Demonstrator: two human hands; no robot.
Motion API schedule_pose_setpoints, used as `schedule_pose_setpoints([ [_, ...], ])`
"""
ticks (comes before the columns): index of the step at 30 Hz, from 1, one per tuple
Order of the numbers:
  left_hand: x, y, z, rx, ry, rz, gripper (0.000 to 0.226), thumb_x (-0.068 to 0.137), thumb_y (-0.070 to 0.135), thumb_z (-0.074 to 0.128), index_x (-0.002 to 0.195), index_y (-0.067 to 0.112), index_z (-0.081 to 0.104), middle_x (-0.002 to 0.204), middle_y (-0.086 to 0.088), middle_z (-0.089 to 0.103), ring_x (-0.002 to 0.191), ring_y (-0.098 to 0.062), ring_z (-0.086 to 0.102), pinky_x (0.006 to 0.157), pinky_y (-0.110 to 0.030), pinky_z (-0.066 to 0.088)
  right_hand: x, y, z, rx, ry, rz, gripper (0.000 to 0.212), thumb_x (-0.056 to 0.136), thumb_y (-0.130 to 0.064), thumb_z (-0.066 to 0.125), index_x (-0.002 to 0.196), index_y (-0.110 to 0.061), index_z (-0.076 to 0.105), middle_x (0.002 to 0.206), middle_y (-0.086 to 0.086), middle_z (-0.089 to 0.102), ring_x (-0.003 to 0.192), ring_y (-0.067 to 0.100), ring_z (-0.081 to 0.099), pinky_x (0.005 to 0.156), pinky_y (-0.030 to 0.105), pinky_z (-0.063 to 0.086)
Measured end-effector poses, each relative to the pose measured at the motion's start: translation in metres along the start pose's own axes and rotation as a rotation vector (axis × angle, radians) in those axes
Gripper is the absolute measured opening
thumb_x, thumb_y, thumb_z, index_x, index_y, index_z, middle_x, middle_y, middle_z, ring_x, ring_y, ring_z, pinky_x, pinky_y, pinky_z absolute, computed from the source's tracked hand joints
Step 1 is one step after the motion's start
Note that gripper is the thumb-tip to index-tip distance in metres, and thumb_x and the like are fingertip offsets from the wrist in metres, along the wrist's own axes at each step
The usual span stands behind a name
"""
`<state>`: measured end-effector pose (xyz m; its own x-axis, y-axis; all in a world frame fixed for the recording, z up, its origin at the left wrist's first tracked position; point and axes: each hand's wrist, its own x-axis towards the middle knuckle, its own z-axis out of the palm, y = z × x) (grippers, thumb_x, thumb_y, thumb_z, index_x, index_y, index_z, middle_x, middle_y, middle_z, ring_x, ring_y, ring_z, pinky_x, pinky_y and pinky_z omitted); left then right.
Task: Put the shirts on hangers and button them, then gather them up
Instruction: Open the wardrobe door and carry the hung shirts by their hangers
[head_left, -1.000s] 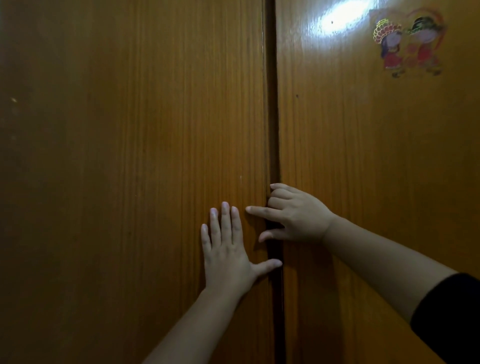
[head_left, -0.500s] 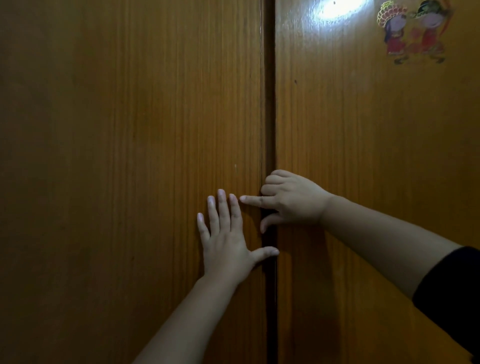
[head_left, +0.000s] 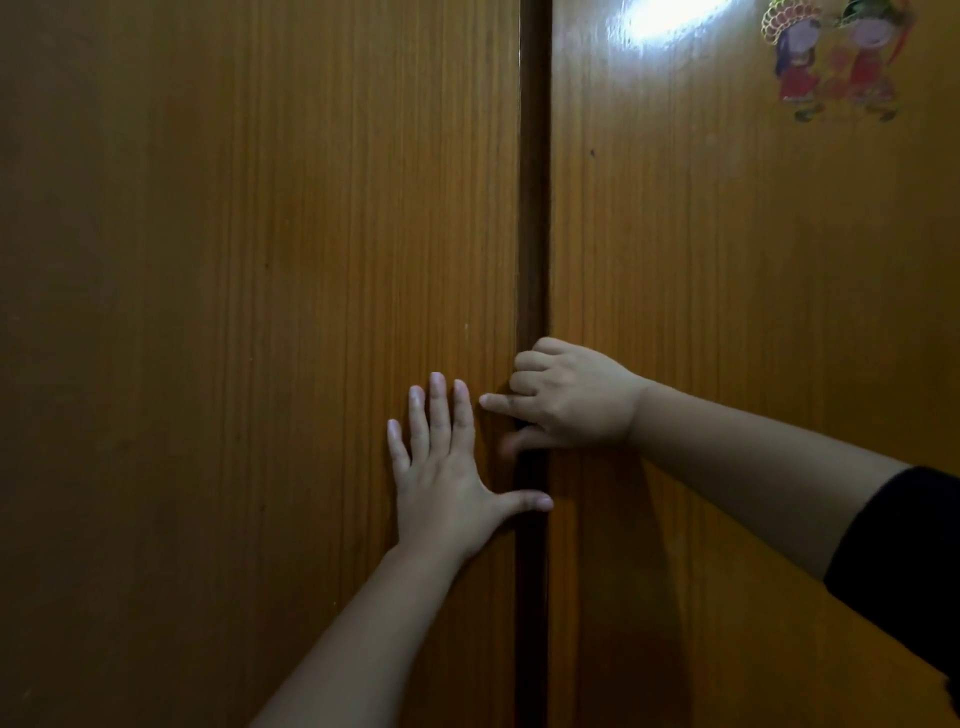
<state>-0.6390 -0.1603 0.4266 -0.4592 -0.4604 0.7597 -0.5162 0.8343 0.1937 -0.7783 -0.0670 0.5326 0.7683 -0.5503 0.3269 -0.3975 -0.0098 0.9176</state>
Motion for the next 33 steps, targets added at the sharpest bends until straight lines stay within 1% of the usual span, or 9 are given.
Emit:
schedule_pose_setpoints([
  [3,-0.001,0.000,-0.005,0.007,-0.046,0.016,0.135,0.044,0.100,0.022,0.131,0.022,-0.046,0.142,-0.002,-0.051,0.131,-0.023,-0.047,0.108,-0.045,-0.027,0.004,-0.008,-0.010,0.014,0.046,0.074,0.049,0.091,-0.049,0.046,0.114,-0.011,0.066,0.079,0.002,0.066,0.077,0.017,0.061,0.069,0.030,0.047],
  [10,-0.003,0.003,-0.014,-0.031,-0.128,0.017,0.138,0.045,0.097,0.033,0.131,0.023,-0.046,0.142,-0.002,-0.051,0.130,-0.022,-0.048,0.109,-0.046,-0.026,-0.002,-0.022,-0.028,-0.024,-0.049,0.160,0.050,0.090,-0.055,0.044,0.115,-0.017,0.065,0.083,-0.002,0.062,0.080,0.014,0.055,0.077,0.029,0.047],
  [13,-0.005,0.003,-0.019,-0.052,-0.160,0.021,0.141,0.043,0.097,0.033,0.137,0.022,-0.041,0.143,-0.002,-0.050,0.130,-0.022,-0.047,0.110,-0.047,-0.025,-0.002,-0.030,-0.037,-0.039,-0.055,0.220,0.049,0.092,-0.053,0.042,0.116,-0.016,0.065,0.085,-0.001,0.063,0.081,0.014,0.056,0.080,0.030,0.047],
  [17,-0.012,0.009,-0.028,-0.087,-0.188,0.042,0.139,0.042,0.095,0.035,0.139,0.027,-0.037,0.142,-0.005,-0.050,0.130,-0.024,-0.047,0.108,-0.047,-0.025,0.000,-0.041,-0.057,-0.046,-0.051,0.280,0.044,0.093,-0.049,0.048,0.115,-0.016,0.065,0.089,0.000,0.064,0.084,0.015,0.057,0.083,0.030,0.046],
  [20,-0.019,0.015,-0.031,-0.133,-0.198,0.078,0.138,0.043,0.095,0.037,0.137,0.030,-0.039,0.140,-0.003,-0.052,0.129,-0.023,-0.049,0.107,-0.046,-0.028,-0.001,-0.047,-0.073,-0.054,-0.052,0.300,0.039,0.093,-0.045,0.051,0.114,-0.015,0.065,0.090,0.002,0.065,0.085,0.017,0.058,0.085,0.032,0.046],
  [24,-0.026,0.023,-0.035,-0.209,-0.200,0.170,0.137,0.042,0.095,0.039,0.136,0.033,-0.040,0.138,0.002,-0.055,0.125,-0.018,-0.053,0.099,-0.038,-0.036,-0.005,-0.055,-0.096,-0.080,-0.026,0.328,0.035,0.093,-0.039,0.054,0.114,-0.014,0.066,0.089,0.004,0.065,0.084,0.019,0.059,0.087,0.034,0.047],
  [27,-0.032,0.033,-0.038,-0.242,-0.201,0.228,0.136,0.042,0.093,0.040,0.135,0.033,-0.039,0.138,0.003,-0.053,0.126,-0.017,-0.052,0.101,-0.037,-0.035,-0.008,-0.061,-0.116,-0.093,-0.001,0.351,0.035,0.094,-0.038,0.054,0.113,-0.012,0.068,0.089,0.005,0.066,0.086,0.020,0.059,0.089,0.034,0.047],
  [29,-0.035,0.040,-0.040,-0.247,-0.208,0.260,0.136,0.041,0.094,0.038,0.136,0.033,-0.038,0.141,0.001,-0.051,0.127,-0.017,-0.051,0.102,-0.038,-0.034,-0.010,-0.064,-0.129,-0.102,-0.006,0.360,0.038,0.093,-0.039,0.054,0.114,-0.010,0.068,0.089,0.005,0.066,0.086,0.021,0.060,0.089,0.035,0.047],
  [33,-0.042,0.054,-0.047,-0.279,-0.211,0.357,0.134,0.034,0.104,0.023,0.133,0.040,-0.041,0.145,0.003,-0.047,0.126,-0.011,-0.051,0.097,-0.030,-0.040,-0.014,-0.068,-0.159,-0.140,-0.060,0.369,0.045,0.094,-0.043,0.052,0.120,-0.009,0.064,0.097,0.006,0.066,0.094,0.022,0.060,0.095,0.035,0.045],
])
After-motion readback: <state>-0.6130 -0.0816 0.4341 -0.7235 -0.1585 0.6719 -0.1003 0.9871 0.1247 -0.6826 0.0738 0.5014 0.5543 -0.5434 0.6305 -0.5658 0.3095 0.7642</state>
